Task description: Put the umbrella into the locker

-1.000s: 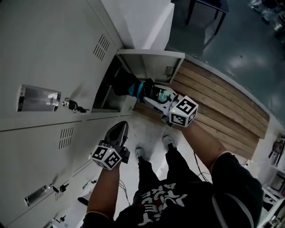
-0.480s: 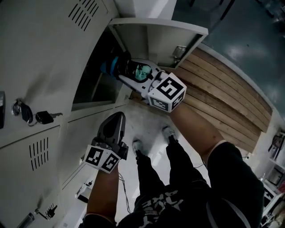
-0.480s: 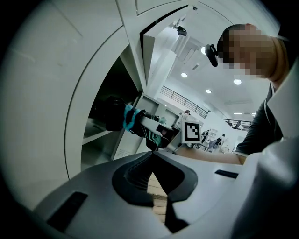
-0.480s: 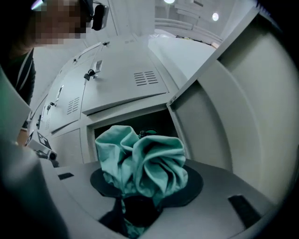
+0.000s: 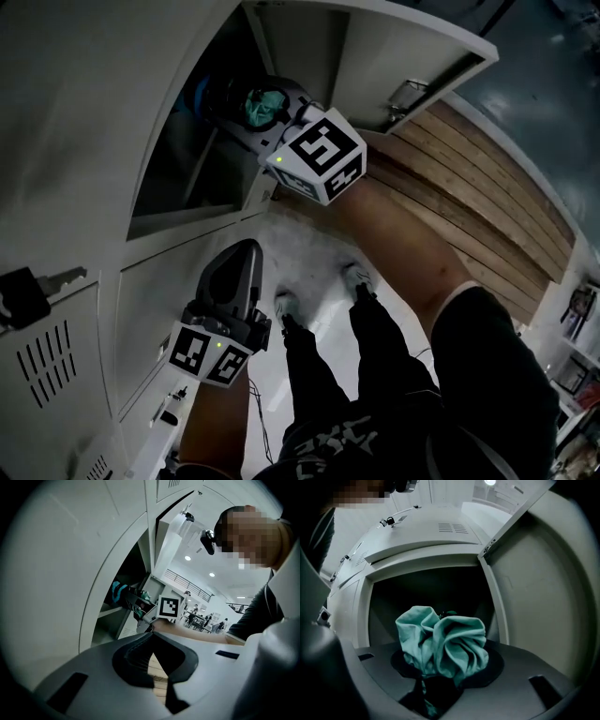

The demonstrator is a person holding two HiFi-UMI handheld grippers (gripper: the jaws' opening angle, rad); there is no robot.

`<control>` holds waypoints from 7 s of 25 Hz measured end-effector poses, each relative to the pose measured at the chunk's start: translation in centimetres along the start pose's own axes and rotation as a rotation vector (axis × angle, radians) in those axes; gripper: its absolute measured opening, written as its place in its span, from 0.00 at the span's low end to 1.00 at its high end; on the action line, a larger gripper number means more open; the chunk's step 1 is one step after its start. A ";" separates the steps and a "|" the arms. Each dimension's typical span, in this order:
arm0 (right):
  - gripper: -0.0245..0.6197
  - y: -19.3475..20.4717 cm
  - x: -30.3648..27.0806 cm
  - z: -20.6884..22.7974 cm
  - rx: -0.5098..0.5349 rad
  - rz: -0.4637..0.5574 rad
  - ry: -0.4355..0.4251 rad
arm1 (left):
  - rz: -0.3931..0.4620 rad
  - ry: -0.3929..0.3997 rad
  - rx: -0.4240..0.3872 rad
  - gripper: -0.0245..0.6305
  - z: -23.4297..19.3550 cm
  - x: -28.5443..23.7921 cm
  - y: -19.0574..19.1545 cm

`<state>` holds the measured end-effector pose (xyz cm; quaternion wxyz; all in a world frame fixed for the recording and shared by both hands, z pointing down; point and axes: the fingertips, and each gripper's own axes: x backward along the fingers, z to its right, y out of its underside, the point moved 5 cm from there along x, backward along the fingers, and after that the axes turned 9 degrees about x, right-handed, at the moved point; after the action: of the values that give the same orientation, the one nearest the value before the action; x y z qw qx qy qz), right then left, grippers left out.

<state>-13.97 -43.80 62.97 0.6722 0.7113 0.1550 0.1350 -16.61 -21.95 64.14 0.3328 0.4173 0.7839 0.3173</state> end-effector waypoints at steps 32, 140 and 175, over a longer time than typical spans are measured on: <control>0.38 0.2 -10.5 1.1 0.137 -0.106 -0.014 | -0.010 0.034 -0.009 0.05 -1.4 0.5 -1.3; 0.13 -30.7 39.6 -16.9 -0.122 -0.236 0.142 | -0.035 0.261 -0.201 0.05 26.5 18.4 -11.7; 0.09 -31.1 40.4 -15.4 -0.130 -0.177 0.110 | 0.020 0.235 -0.226 0.05 28.0 18.0 -13.3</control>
<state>15.65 -12.01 32.18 0.7167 0.6411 0.2449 0.1237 -8.22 -6.25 33.05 0.2804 0.3447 0.7726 0.4535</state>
